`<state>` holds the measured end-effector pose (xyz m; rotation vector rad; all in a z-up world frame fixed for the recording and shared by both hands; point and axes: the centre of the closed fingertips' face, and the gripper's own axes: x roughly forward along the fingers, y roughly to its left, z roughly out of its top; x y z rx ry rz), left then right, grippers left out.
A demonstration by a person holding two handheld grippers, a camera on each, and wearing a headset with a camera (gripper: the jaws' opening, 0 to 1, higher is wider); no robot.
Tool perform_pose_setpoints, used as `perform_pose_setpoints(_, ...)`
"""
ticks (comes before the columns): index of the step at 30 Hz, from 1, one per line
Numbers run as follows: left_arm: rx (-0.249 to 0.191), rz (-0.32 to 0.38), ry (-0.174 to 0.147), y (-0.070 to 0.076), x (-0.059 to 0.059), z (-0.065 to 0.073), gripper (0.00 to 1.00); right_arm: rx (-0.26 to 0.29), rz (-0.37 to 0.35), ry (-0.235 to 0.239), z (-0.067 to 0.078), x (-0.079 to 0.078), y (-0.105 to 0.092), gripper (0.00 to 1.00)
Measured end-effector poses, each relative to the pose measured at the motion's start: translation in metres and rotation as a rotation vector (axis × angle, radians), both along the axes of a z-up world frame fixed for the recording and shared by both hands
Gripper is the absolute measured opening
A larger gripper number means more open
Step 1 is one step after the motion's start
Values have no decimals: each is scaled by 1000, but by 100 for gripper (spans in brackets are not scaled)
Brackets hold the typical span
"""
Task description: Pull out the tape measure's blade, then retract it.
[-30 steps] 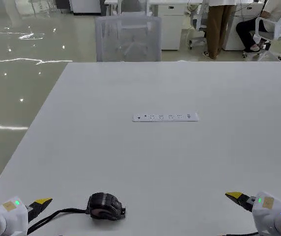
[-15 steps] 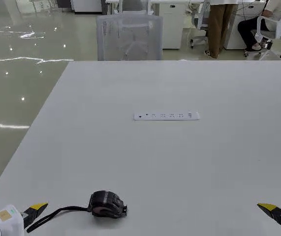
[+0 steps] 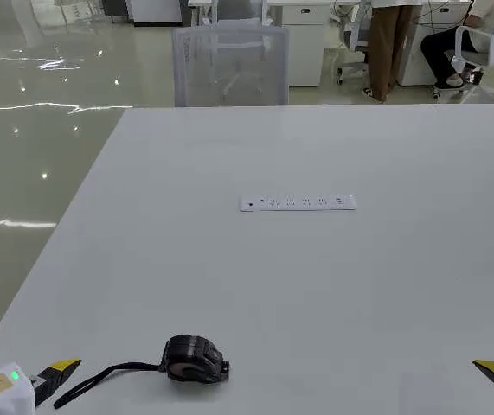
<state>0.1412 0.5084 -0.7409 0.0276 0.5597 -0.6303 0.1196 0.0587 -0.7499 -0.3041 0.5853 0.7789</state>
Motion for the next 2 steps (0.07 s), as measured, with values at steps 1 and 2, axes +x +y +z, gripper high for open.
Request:
perform_pose_setpoints(1,2,-3,-2,-1,0,1,100,2,0,1,0,0,0,100)
perform_pose_setpoints(2,16,-6,-9,-1,1,1,100,0,0,1,0,0,-1,100)
